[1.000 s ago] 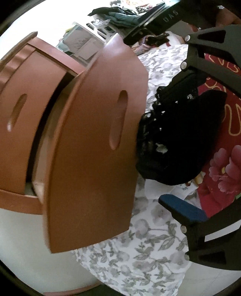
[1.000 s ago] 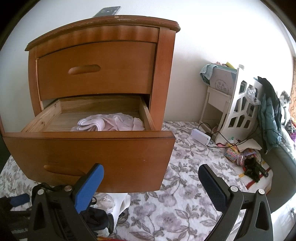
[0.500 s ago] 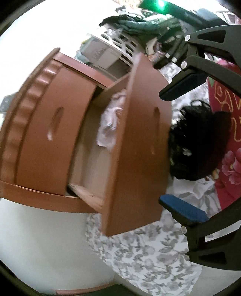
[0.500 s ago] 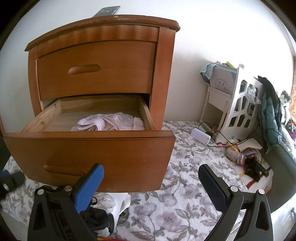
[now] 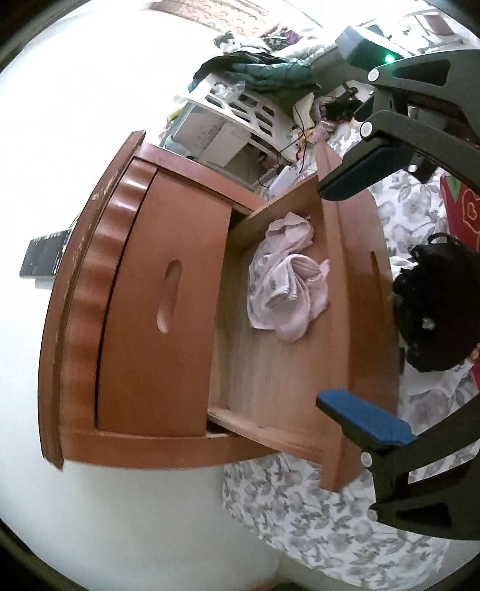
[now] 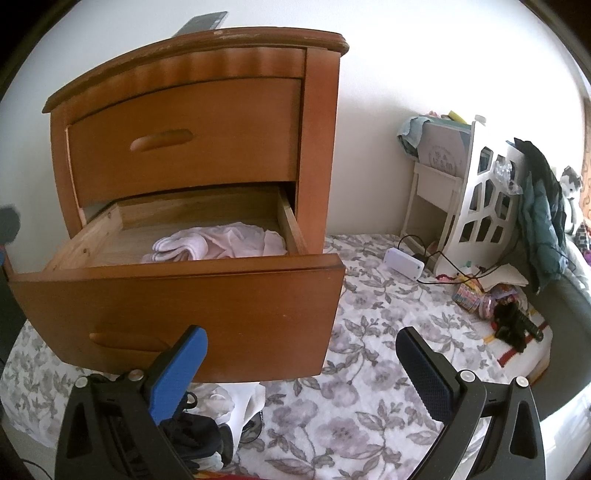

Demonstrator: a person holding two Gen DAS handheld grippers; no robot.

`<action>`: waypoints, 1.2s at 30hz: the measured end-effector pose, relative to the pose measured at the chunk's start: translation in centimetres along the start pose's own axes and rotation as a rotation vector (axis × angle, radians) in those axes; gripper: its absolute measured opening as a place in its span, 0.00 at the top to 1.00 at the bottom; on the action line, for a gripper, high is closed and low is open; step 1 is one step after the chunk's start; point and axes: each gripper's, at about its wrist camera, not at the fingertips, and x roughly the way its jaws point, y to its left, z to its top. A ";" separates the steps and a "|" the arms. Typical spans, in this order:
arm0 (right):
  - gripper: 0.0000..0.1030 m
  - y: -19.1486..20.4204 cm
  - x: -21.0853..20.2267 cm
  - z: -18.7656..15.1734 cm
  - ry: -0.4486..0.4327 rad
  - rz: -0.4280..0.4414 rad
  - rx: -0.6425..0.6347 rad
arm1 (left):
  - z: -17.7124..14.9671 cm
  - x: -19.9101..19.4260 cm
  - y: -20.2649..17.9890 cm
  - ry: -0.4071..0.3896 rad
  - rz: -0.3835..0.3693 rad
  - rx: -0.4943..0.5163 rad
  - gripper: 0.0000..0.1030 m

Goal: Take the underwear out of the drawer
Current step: 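Reach the left tool into the drawer toward the pink pineapple sock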

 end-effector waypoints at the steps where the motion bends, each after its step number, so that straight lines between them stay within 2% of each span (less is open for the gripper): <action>1: 0.00 0.0 0.0 0.0 0.001 0.002 0.003 | 0.4 0.2 -0.4 -0.004 0.017 0.021 0.01; 3: 0.00 -0.2 0.1 0.0 0.006 0.006 0.010 | 1.6 0.3 -1.2 -0.027 0.050 0.072 0.01; 9: 0.00 -0.6 0.4 0.1 0.023 0.018 0.032 | 5.5 1.3 -3.0 -0.041 0.062 0.122 0.01; 12: 0.00 -0.9 0.5 0.1 0.028 0.020 0.045 | 6.7 2.6 -3.6 0.013 0.060 0.149 0.01; 14: 0.00 -1.0 0.5 0.0 0.028 0.020 0.051 | 7.3 4.1 -4.0 0.092 0.055 0.158 0.01; 18: 0.00 -1.1 0.4 0.0 0.028 0.020 0.054 | 7.6 6.6 -4.3 0.185 0.131 0.171 0.01; 22: 0.00 -1.2 0.5 0.1 0.034 0.026 0.056 | 8.0 8.6 -4.3 0.257 0.144 0.156 0.01; 26: 0.00 -1.2 0.8 0.0 0.048 0.031 0.060 | 8.4 11.3 -4.3 0.371 0.180 0.130 0.01; 32: 0.00 -1.4 1.1 0.0 0.057 0.045 0.070 | 8.4 14.3 -3.7 0.457 0.194 0.086 0.01; 36: 0.00 -1.6 1.3 0.0 0.068 0.053 0.078 | 8.5 15.9 -3.7 0.477 0.195 0.070 0.01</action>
